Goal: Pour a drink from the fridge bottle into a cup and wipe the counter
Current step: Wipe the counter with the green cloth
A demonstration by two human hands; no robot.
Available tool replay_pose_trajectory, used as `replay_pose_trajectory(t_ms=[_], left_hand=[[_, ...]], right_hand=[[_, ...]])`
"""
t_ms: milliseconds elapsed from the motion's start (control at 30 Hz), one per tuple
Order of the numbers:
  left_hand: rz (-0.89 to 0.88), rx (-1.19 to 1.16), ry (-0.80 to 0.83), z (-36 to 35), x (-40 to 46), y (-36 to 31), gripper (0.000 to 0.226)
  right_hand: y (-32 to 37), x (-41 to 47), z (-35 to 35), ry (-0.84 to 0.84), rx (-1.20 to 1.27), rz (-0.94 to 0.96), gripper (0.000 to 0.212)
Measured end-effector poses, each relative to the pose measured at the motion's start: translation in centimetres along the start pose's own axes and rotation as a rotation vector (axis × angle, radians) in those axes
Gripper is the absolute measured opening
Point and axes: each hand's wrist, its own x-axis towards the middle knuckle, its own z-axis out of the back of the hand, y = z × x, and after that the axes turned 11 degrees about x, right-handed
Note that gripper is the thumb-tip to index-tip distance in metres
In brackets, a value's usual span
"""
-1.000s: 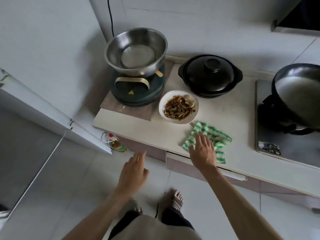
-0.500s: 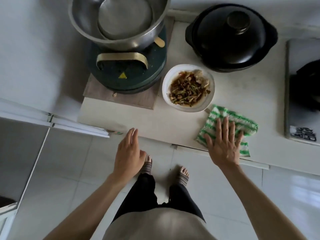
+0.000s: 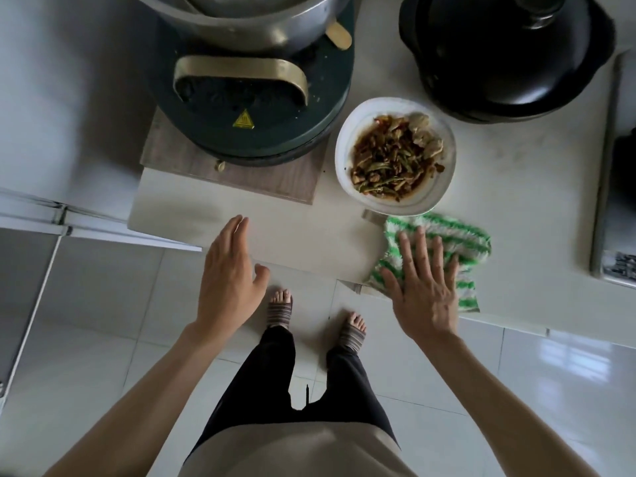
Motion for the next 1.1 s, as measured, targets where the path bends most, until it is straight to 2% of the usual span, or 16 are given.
replay_pose_trajectory(t_ms=[267, 533, 633, 700, 800, 867, 933, 1100], left_hand=[[-0.026, -0.047, -0.063, 0.3, 1.0, 0.9, 0.077], [-0.091, -0.089, -0.114, 1.2, 0.7, 1.7, 0.075], [-0.128, -0.088, -0.099, 1.5, 0.8, 1.5, 0.073], [-0.134, -0.038, -0.094, 1.5, 1.4, 2.1, 0.069], [-0.082, 0.074, -0.100, 0.6, 2.7, 4.8, 0.060], [-0.031, 0.127, -0.053, -0.6, 2.7, 6.7, 0.062], [-0.057, 0.207, -0.026, -1.9, 2.2, 8.2, 0.067], [-0.080, 0.249, -0.013, -3.3, 1.8, 9.5, 0.071]], right_hand=[[11.4, 2.7, -3.9, 0.087, 0.007, 0.219, 0.068], [18.4, 2.3, -6.7, 0.035, 0.134, 0.054, 0.067], [21.9, 1.9, -8.3, 0.123, 0.083, 0.249, 0.076], [23.5, 2.6, -8.6, 0.153, 0.074, 0.312, 0.083], [23.2, 4.0, -8.2, 0.140, 0.074, 0.381, 0.071], [21.8, 4.4, -7.6, 0.122, 0.107, 0.421, 0.062], [20.1, 4.3, -7.1, 0.110, 0.099, 0.447, 0.061], [11.8, 1.9, -4.9, 0.057, 0.031, 0.308, 0.066]])
